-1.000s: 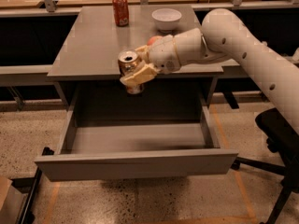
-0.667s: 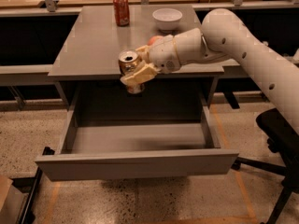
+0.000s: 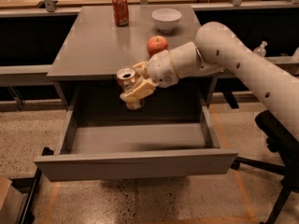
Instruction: Place orange can into top drawer
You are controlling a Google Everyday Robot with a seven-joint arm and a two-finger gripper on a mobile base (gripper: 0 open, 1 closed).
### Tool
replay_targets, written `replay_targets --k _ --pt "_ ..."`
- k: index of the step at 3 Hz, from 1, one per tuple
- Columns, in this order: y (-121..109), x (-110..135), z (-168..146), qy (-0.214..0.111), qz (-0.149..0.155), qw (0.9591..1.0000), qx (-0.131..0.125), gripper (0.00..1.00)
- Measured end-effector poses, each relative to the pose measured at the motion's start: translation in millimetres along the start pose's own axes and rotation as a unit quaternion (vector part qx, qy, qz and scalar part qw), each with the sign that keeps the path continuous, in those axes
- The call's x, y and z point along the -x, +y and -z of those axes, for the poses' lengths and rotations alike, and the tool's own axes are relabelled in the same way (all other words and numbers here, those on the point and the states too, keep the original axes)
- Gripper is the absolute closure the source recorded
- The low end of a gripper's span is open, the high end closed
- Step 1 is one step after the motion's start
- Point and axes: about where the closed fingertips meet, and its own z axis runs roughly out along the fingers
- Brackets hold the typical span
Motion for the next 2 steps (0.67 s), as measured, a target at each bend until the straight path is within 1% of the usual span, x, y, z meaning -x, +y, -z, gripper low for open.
replay_targets --k 1,2 --pt "26 -41 -13 0.012 -0.030 0.9994 0.010 1.00" --pt "46 -82 -28 0.021 -0.040 0.9990 0.005 0.82"
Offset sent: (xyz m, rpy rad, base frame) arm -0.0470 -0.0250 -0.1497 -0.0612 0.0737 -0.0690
